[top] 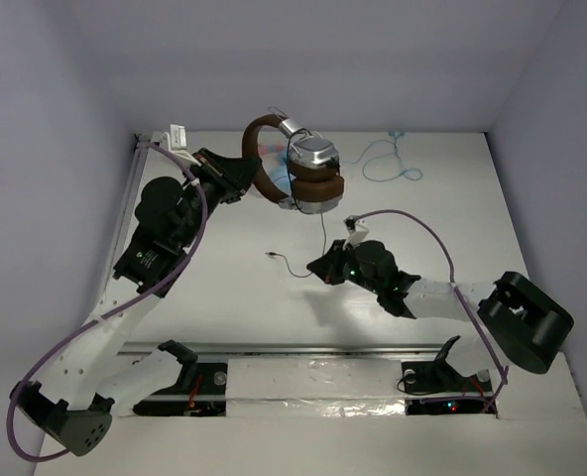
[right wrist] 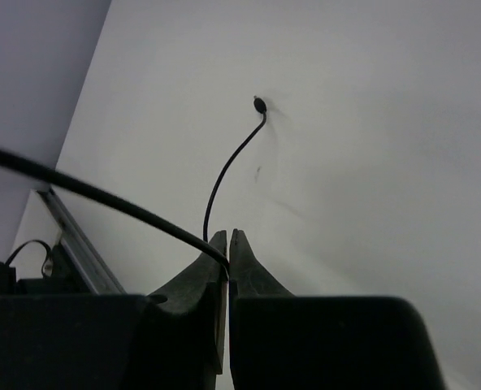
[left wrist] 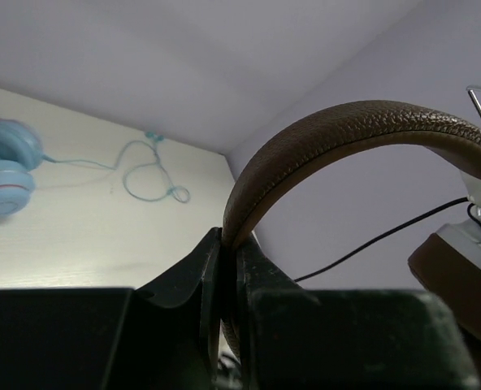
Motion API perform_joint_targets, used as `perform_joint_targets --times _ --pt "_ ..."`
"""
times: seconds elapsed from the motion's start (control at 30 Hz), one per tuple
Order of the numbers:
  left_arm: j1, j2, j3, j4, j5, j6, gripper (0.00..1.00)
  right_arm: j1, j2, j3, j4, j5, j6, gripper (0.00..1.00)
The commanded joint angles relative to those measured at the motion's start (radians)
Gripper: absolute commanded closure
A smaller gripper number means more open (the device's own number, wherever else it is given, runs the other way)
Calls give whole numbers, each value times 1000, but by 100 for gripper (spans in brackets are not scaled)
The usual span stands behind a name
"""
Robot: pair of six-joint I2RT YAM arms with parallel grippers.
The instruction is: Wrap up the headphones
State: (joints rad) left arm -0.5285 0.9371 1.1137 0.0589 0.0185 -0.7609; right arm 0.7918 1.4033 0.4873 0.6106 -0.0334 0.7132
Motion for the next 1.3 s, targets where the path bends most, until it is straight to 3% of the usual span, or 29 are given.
perform_joint_targets --times 0.0,0.2,0.53,0.7,0.87,1.1,1.27 --pt "2 11 -32 137 -205 -60 100 111 -9 68 -73 87 -3 100" --pt "2 58 -95 142 -486 8 100 285 -67 108 -282 173 9 100" --pt "-8 114 -242 160 -693 89 100 494 -139 284 -671 237 -27 100" --pt "-28 106 -372 144 -785 104 100 526 -208 431 -906 254 -81 100" --pt "-151 121 -448 119 -853 104 100 526 -262 565 -1099 302 -168 100" --pt "-300 97 -495 30 -927 132 100 526 -225 735 -1270 480 -282 100" --pt "-376 72 -503 -112 -934 114 100 526 -167 833 -1386 524 -371 100"
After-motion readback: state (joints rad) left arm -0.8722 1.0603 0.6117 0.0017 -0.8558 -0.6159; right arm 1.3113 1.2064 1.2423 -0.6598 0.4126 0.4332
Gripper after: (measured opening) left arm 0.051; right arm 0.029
